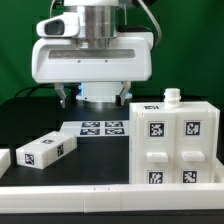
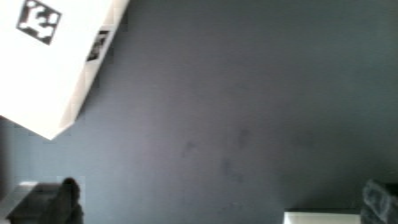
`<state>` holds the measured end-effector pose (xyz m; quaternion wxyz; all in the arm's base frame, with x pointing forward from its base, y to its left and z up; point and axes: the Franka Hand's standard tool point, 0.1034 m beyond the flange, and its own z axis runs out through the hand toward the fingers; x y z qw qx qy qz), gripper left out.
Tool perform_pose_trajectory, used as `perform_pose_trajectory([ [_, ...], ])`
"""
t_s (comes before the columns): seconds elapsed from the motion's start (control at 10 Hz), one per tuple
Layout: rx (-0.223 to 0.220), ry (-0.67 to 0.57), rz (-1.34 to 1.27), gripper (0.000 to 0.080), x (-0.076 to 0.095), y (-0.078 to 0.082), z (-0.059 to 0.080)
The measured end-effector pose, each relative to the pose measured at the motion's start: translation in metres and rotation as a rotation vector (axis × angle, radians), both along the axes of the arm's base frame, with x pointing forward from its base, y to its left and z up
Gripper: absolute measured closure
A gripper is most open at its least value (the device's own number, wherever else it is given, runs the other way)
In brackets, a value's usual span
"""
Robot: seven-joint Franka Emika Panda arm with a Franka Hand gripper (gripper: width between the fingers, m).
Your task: Assemble cabinet
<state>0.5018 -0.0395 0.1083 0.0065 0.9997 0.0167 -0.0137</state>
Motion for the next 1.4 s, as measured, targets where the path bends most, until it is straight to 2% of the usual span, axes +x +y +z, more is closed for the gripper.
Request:
perform_pose_trajectory([
  [0.5,0.0,0.002,0.005,0.0003,-0.001,0.0,-0.001],
  [0.6,0.007,-0.001,-0.045,0.0003,-0.009,-0.01,-0.008],
  [0.7,-0.008,0.01,-0.085,0.0003,-0.021,-0.033,-0.017],
  [0.8,-0.025,-0.006,-0.106,0.0003,-0.023,-0.051,-0.026],
  [0.9,-0.029,-0.004,-0.116,0.0003,-0.025,-0.056,-0.029],
  [1.4,-0.028,-0.005,-0.111,0.0003,-0.024,-0.054,-0.029],
])
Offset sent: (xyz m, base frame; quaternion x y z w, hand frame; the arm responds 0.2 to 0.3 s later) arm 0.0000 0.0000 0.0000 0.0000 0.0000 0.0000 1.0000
